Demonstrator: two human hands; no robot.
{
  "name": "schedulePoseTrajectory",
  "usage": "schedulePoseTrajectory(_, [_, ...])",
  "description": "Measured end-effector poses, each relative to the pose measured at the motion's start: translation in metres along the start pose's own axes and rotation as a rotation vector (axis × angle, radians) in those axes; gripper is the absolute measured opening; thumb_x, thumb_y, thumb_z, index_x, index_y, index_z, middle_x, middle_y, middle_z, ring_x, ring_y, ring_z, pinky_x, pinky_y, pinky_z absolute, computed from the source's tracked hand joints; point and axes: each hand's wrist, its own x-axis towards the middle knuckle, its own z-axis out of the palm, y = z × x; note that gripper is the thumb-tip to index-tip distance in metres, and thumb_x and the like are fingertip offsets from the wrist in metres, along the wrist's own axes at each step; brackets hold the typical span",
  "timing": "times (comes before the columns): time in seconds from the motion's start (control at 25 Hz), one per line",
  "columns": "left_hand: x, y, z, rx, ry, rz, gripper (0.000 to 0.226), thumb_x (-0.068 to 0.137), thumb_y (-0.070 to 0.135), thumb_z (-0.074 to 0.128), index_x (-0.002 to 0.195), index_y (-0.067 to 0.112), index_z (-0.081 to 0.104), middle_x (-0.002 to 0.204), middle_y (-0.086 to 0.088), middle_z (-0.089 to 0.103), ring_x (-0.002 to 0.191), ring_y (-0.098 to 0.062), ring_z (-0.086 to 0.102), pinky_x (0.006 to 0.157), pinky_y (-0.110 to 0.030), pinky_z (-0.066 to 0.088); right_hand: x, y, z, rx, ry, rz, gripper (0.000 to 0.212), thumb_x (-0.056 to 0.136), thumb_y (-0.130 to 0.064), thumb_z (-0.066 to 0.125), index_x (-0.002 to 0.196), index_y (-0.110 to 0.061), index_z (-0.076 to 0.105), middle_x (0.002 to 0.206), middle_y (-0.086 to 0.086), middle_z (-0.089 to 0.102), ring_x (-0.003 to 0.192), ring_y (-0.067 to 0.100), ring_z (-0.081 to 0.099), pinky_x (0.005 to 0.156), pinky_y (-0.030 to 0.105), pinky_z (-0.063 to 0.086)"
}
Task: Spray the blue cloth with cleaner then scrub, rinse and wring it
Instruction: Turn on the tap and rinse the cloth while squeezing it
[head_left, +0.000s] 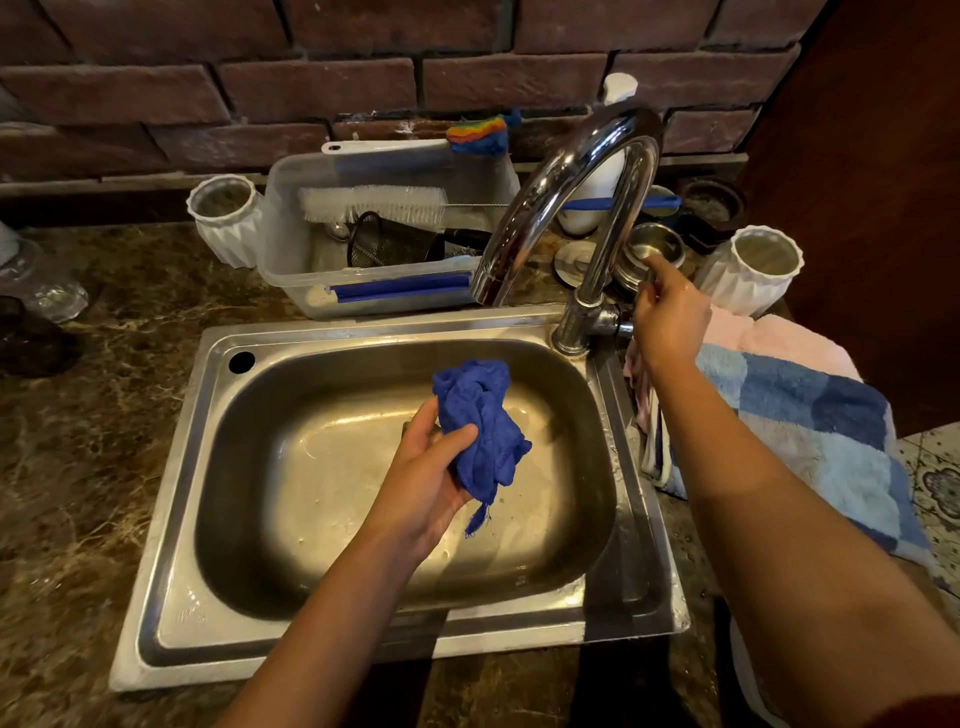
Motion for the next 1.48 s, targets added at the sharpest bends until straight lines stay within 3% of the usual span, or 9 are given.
schedulePoseTrajectory(0.44, [-0.002,0.001,-0.002,-0.024,0.028,0.008,0.036,0.087,0.004,0.053,0.113,0.029,0.056,0.123,-0.004,0.061,0.102,-0.023,0.067,0.07,-0.032,0.058,0.0,-0.002,0.005,0.096,0.063,0.169,0.037,0.087,-0.007,0.047,0.121,-0.013,0.059,0.101,0.021,0.069,0.092,0.036,0.063,0.086,0.042,0.05])
schedulePoseTrajectory(0.68, [0.0,0.001,-0.003,-0.051,-0.004,0.042,0.038,0.087,0.004,0.052,0.121,0.02,0.054,0.112,-0.006,0.066,0.098,-0.022,0.068,0.068,-0.031,0.058,0.0,-0.001,0.006,0.153,0.088,0.246,0.036,0.087,-0.006,0.049,0.12,-0.011,0.059,0.102,0.019,0.07,0.092,0.033,0.064,0.087,0.04,0.05])
schedulePoseTrajectory(0.88, [-0.001,0.0,-0.008,-0.061,0.004,0.045,0.055,0.072,0.01,0.063,0.125,0.019,0.051,0.127,-0.014,0.057,0.106,-0.027,0.063,0.074,-0.035,0.058,-0.002,-0.002,0.005,0.168,0.109,0.239,0.035,0.087,-0.007,0.049,0.12,-0.011,0.059,0.102,0.019,0.07,0.092,0.032,0.064,0.087,0.04,0.051])
schedulePoseTrajectory(1.0, [-0.001,0.0,-0.011,-0.074,-0.018,0.063,0.052,0.074,0.007,0.061,0.124,0.019,0.054,0.125,-0.013,0.058,0.106,-0.025,0.064,0.075,-0.033,0.056,0.0,0.0,0.003,0.188,0.073,0.281,0.035,0.086,-0.008,0.049,0.12,-0.008,0.058,0.094,0.019,0.07,0.088,0.03,0.064,0.086,0.038,0.049])
schedulePoseTrajectory(1.16, [-0.002,-0.001,-0.016,-0.125,-0.01,0.052,0.047,0.081,0.004,0.056,0.125,0.019,0.053,0.126,-0.013,0.059,0.104,-0.025,0.065,0.074,-0.033,0.057,0.002,-0.002,0.001,0.084,0.012,0.296,0.022,0.086,-0.007,0.048,0.099,0.002,0.062,0.1,0.025,0.068,0.094,0.039,0.062,0.081,0.039,0.047])
schedulePoseTrajectory(1.28, [-0.004,0.0,-0.019,-0.118,0.023,0.044,0.043,0.086,0.001,0.05,0.125,0.018,0.053,0.127,-0.013,0.058,0.103,-0.025,0.066,0.074,-0.034,0.057,-0.001,-0.015,-0.008,0.057,-0.028,0.274,0.029,0.088,-0.009,0.048,0.113,0.001,0.056,0.114,0.023,0.063,0.106,0.037,0.057,0.083,0.038,0.045])
schedulePoseTrajectory(1.4, [-0.006,0.003,-0.023,-0.12,0.023,0.042,0.042,0.085,0.0,0.05,0.124,0.017,0.054,0.125,-0.013,0.06,0.103,-0.025,0.066,0.074,-0.034,0.058,-0.053,-0.036,-0.01,0.229,0.147,0.227,0.041,0.089,-0.021,0.05,0.129,-0.013,0.046,0.129,0.011,0.053,0.115,0.02,0.05,0.084,0.026,0.041])
schedulePoseTrajectory(1.44, [-0.007,0.005,-0.024,-0.132,0.011,0.044,0.043,0.082,0.001,0.052,0.122,0.018,0.056,0.123,-0.013,0.062,0.104,-0.026,0.065,0.075,-0.035,0.058,-0.084,-0.045,-0.005,0.314,0.108,0.217,0.036,0.089,-0.025,0.048,0.124,-0.015,0.05,0.126,0.009,0.054,0.111,0.016,0.051,0.084,0.022,0.041])
schedulePoseTrajectory(1.48, [-0.007,0.006,-0.025,-0.141,-0.005,0.049,0.045,0.077,0.003,0.054,0.119,0.018,0.058,0.121,-0.012,0.064,0.104,-0.026,0.065,0.077,-0.035,0.058,-0.115,-0.054,0.004,0.432,-0.063,0.26,0.033,0.09,-0.03,0.047,0.12,-0.017,0.053,0.124,0.007,0.055,0.11,0.015,0.051,0.087,0.023,0.043])
